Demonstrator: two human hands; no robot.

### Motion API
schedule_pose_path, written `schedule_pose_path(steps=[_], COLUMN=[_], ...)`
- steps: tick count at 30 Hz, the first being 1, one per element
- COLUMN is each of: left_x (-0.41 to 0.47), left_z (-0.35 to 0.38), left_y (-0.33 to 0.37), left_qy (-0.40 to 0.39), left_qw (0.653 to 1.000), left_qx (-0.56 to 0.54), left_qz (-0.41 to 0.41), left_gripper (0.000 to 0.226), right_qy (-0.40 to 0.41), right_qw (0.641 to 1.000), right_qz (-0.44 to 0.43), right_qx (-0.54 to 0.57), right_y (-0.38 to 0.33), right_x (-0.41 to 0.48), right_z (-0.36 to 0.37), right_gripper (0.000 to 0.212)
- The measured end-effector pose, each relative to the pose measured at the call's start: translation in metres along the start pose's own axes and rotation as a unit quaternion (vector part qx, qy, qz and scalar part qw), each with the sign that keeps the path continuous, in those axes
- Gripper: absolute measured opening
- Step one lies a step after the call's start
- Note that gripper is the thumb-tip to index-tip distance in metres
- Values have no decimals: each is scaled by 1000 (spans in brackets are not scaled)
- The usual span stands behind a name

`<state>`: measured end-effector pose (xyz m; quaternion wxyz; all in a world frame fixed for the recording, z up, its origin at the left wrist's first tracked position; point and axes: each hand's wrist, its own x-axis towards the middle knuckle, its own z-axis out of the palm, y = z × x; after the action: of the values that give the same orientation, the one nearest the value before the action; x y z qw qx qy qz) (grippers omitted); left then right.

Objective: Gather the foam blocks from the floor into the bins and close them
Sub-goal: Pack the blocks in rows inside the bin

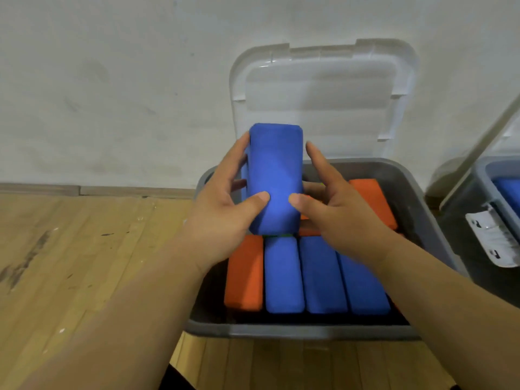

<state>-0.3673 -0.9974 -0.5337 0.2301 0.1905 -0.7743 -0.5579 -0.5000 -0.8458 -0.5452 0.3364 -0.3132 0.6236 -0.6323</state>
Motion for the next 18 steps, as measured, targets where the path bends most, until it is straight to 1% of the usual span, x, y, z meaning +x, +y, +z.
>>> schedule_pose_path(steps=[3, 6, 8, 10, 12, 13, 14, 16, 18], left_x=[2, 6, 8, 12, 13, 13, 14, 14, 16], left_z=[-13, -23, -27, -27, -24, -22, -21, -17, -15], left_y=[1, 1, -7, -23, -38, -44, -49, -56, -58], left_qy=[25, 48, 43, 21, -3, -8, -11, -16, -23], left_qw=[999, 997, 996, 996, 995, 994, 994, 992, 990], left_qx=[37, 62, 72, 77, 76, 80, 88, 110, 121], left_qz=[11, 26, 0, -32, -61, -68, -68, -61, -63], left_gripper=[75, 66, 62, 61, 65, 68, 69, 69, 69], right_qy=[-10, 0, 10, 17, 15, 10, 7, 28, 32], right_qw=[1000, 1000, 1000, 999, 996, 993, 985, 956, 924], right_qz=[-17, -19, -3, 37, 70, 71, 66, 62, 80], right_qx=[-17, 0, -24, -36, -48, -92, -160, -286, -372], right_y=[-2, -3, 3, 14, 27, 34, 40, 50, 65], right_x=[12, 28, 37, 43, 48, 50, 52, 54, 54], right_z=[16, 23, 31, 38, 40, 35, 29, 13, -6], right_gripper=[74, 66, 63, 60, 54, 53, 52, 55, 71])
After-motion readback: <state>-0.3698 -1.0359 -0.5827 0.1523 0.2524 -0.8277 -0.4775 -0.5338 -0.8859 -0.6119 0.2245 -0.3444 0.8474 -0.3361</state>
